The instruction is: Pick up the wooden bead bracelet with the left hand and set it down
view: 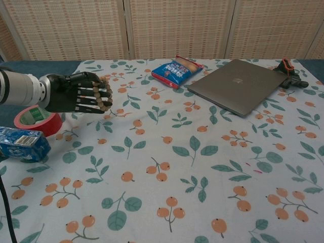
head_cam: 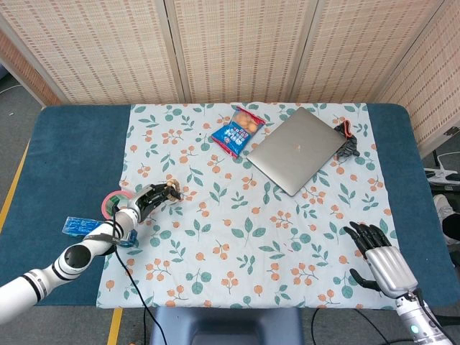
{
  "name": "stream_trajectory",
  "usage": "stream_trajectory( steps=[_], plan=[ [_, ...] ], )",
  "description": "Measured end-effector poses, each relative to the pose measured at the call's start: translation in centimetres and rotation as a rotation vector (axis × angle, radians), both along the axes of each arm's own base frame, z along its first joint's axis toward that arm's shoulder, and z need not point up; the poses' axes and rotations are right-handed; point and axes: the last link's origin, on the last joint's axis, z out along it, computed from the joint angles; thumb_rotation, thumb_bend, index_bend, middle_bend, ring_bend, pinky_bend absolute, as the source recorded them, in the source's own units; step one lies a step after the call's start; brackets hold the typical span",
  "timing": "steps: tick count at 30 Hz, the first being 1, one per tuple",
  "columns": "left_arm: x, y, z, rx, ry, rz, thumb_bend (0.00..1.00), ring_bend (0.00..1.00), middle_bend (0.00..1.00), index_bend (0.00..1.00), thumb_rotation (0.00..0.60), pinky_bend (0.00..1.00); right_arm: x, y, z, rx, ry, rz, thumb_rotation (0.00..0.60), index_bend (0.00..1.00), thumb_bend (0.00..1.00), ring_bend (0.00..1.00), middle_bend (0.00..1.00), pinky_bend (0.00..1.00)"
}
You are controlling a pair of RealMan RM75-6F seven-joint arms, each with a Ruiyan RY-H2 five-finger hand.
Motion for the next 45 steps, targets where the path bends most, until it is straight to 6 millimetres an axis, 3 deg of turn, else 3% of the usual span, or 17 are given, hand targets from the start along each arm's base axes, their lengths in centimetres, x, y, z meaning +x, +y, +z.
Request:
stream_trajectory(
  steps=[34,45],
  plan=[
    [0.5,-0.7,-0.2,0.011,0.086,-0.1,1.0,0.14,0.4,0.47,0.6,0.16,0.2,0.2,0.4,-0.004,-0.014,0.012,0.6,0.0,0.27,0.0,0.0,0.0],
    [-1.1,-0.9,-1.1,0.248,0.486,-0.345,1.0,0.1,0.35,0.39,0.6,0.12,0.1,0.2,0.3,-0.001,-0.009,0.01,0.6,0.0,0.27,0.0,0.0,0.0]
  ],
)
